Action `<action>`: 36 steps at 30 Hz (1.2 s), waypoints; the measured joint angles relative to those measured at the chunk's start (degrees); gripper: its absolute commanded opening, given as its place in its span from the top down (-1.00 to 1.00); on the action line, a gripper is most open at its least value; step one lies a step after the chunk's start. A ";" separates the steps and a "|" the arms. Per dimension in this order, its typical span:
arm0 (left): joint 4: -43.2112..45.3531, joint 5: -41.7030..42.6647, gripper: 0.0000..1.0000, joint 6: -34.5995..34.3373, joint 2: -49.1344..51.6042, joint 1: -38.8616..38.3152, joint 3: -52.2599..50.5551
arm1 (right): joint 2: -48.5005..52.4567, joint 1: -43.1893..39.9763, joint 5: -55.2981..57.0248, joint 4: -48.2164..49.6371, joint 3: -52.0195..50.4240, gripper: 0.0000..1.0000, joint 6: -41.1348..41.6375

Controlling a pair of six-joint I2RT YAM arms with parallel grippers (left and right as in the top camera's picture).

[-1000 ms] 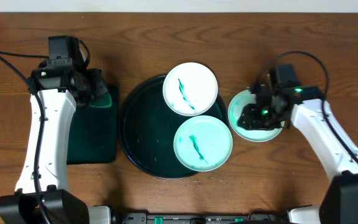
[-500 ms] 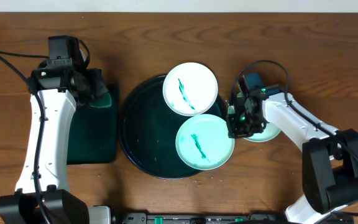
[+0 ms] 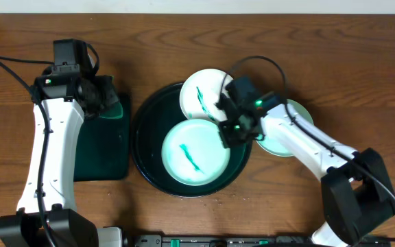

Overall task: Clean dirty plates on tray and stack at the side
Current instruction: 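Move the right gripper to grip the rim of the top plate, then scrub the lower plate with the sponge held in the left gripper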

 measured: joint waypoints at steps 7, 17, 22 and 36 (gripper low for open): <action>-0.02 0.00 0.85 -0.02 0.00 0.00 0.00 | 3.61 4.37 2.12 6.01 0.13 0.98 11.54; -0.44 0.76 0.86 -0.68 0.15 -0.31 -1.57 | 10.29 5.31 0.44 6.23 0.37 0.98 18.21; 0.13 2.78 0.85 -3.87 1.25 -4.35 -6.10 | 10.45 5.03 -0.42 6.27 0.37 0.98 19.21; 6.12 3.34 0.85 -14.49 2.25 -24.63 -21.11 | 10.49 5.03 -0.55 6.27 0.39 0.98 19.56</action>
